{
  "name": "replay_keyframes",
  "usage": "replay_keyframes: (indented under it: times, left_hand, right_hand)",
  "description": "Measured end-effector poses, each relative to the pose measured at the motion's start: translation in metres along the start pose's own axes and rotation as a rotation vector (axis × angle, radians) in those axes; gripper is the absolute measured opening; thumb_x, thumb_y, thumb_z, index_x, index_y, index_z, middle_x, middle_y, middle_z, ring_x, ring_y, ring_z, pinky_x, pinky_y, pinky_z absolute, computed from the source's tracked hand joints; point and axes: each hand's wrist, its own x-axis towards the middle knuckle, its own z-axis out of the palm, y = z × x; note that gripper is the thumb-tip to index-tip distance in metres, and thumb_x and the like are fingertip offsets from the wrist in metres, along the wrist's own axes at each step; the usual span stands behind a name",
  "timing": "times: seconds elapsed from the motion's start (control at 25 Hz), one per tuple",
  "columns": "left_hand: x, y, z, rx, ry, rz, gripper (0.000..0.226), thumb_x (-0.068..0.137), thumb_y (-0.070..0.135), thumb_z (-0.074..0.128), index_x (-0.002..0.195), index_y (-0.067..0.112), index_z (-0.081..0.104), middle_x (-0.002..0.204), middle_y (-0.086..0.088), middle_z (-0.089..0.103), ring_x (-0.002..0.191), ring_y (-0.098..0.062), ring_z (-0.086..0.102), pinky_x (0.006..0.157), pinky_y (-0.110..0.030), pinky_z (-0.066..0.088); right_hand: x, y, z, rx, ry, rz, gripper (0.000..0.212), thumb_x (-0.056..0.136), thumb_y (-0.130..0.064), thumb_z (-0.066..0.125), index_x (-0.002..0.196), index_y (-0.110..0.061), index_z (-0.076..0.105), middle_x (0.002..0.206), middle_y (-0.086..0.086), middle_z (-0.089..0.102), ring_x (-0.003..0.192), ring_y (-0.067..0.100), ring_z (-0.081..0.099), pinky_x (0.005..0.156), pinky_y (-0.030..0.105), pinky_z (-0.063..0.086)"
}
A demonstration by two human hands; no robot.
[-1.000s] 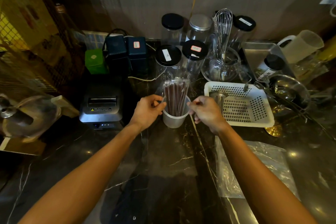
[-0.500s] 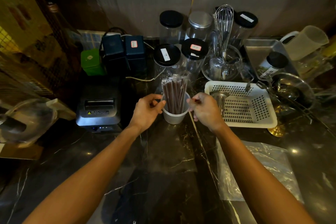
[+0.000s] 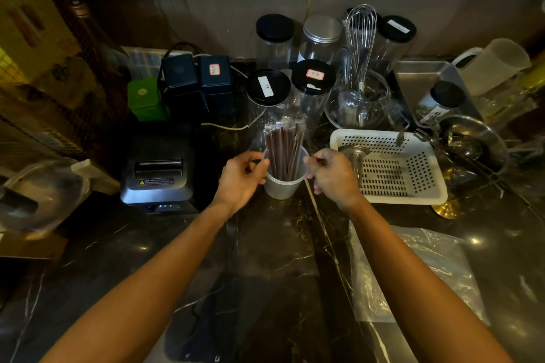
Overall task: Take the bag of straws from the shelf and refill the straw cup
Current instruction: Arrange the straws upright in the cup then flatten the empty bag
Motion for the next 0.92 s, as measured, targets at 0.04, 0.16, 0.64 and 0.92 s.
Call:
replay_keyframes:
  times: [0.04,0.16,0.64,0.92]
  left_hand:
    - [-0.001,0.001,0.0,-0.006,0.009,-0.021,0.025,0.102,0.029,0.062,0.123,0.017,0.064,0.083,-0.002,0.072,0.072,-0.005,0.073,0.078,-0.028,0.062]
    - [-0.01,0.004,0.001,-0.031,0.11,-0.07,0.033,0.099,0.036,0.065,0.126,0.018,0.057,0.091,-0.004,0.069,0.078,-0.014,0.072,0.068,-0.023,0.06]
    - [-0.094,0.014,0.151,0.057,-0.493,-0.317,0.034,0.095,0.031,0.071,0.121,0.011,0.061,0.096,-0.008,0.072,0.083,-0.02,0.071,0.069,-0.033,0.057]
    - [-0.132,0.005,0.206,0.0,-0.526,-0.6,0.039,0.094,0.035,0.072,0.119,0.012,0.052,0.103,-0.007,0.067,0.101,-0.025,0.069,0.087,-0.039,0.06]
  right_hand:
    - [-0.002,0.0,-0.001,-0.006,-0.004,-0.004,0.028,0.105,-0.031,0.062,0.107,-0.003,0.065,0.081,0.01,0.071,0.048,0.009,0.058,0.047,0.025,0.054]
    - [-0.014,0.0,-0.011,-0.041,-0.006,-0.041,0.025,0.103,-0.038,0.064,0.106,-0.012,0.064,0.084,0.01,0.071,0.054,0.009,0.062,0.053,0.031,0.057]
    - [-0.125,0.097,-0.088,-0.309,0.176,0.146,0.009,0.097,-0.028,0.071,0.094,-0.019,0.071,0.083,-0.003,0.07,0.077,0.017,0.068,0.07,0.036,0.055]
    - [-0.19,0.156,-0.096,-0.398,-0.044,0.229,0.018,0.1,-0.023,0.067,0.117,-0.021,0.071,0.112,-0.001,0.071,0.094,0.012,0.07,0.083,0.031,0.059]
